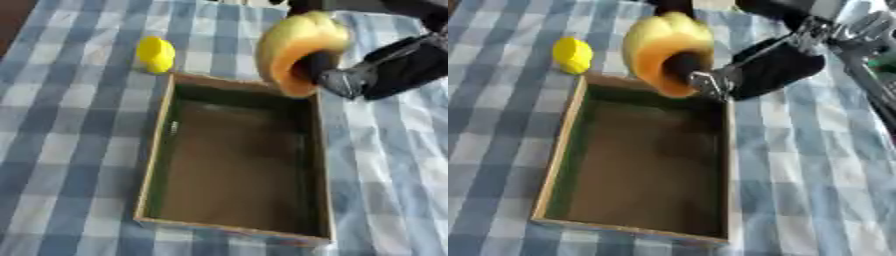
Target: Pick up objects on the table and place them in the box.
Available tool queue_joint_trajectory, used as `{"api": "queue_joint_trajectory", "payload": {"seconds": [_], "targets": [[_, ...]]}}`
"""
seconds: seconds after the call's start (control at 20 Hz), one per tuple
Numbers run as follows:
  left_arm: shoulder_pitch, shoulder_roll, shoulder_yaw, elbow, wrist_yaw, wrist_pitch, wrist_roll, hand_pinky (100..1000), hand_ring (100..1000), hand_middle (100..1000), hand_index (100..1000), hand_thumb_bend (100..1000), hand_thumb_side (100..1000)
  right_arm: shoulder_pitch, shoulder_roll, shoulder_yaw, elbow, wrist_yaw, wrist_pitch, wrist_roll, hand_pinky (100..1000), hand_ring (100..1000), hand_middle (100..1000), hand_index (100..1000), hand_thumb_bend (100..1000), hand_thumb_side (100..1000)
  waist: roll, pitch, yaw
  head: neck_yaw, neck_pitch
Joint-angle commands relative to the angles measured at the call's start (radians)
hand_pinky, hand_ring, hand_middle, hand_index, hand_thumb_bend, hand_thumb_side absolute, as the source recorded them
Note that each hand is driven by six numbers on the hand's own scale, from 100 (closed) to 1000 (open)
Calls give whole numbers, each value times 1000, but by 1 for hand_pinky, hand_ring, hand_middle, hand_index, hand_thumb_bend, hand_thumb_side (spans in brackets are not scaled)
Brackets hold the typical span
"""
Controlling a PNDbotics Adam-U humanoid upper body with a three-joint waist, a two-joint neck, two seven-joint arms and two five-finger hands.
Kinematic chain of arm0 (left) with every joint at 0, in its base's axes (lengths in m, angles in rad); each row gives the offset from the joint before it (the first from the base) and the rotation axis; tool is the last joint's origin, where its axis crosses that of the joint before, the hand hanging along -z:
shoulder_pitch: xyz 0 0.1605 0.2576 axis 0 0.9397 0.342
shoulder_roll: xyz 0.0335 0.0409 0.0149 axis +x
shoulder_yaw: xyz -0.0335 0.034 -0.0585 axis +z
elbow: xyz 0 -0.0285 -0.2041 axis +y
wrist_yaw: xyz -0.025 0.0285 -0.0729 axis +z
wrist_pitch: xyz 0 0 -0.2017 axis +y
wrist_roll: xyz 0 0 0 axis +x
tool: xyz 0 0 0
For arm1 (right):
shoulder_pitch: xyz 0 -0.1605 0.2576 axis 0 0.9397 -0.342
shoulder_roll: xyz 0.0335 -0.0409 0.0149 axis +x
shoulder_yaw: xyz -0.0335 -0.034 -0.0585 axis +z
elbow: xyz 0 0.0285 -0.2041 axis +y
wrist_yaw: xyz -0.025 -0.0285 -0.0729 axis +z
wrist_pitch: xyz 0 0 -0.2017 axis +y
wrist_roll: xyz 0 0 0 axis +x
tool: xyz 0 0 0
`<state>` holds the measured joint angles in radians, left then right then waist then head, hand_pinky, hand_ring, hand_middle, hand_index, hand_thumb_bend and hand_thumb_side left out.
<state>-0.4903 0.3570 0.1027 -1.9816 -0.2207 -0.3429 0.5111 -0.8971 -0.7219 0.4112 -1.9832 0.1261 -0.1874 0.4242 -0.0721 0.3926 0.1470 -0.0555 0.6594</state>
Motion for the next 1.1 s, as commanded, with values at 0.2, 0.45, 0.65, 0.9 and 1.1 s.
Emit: {"api": "queue_joint_trajectory", "payload": {"seconds": [0.2,0.45,0.65,0.9,1.1], "targets": [[-6,24,2,-18,1,0,-6,778,793,768,868,100,350,10,39,49,-17,97,-9,64,728,801,458,591,100,167,6,-27,1,9,10],[-10,21,-5,-18,6,0,-17,778,793,768,868,100,353,51,68,73,-6,204,6,72,729,805,468,599,100,163,7,-24,5,8,11],[-12,18,-9,-18,10,0,-23,777,794,768,867,100,358,70,86,91,43,284,-21,47,732,809,475,605,100,161,8,-21,8,8,13],[-15,16,-11,-18,13,0,-30,777,794,768,867,100,358,85,99,124,91,352,-97,68,793,933,623,779,100,151,9,-18,10,9,14],[-15,16,-12,-18,14,0,-32,777,794,769,867,100,358,92,99,118,102,410,-171,116,879,1000,774,924,100,215,9,-18,9,8,14]]}}
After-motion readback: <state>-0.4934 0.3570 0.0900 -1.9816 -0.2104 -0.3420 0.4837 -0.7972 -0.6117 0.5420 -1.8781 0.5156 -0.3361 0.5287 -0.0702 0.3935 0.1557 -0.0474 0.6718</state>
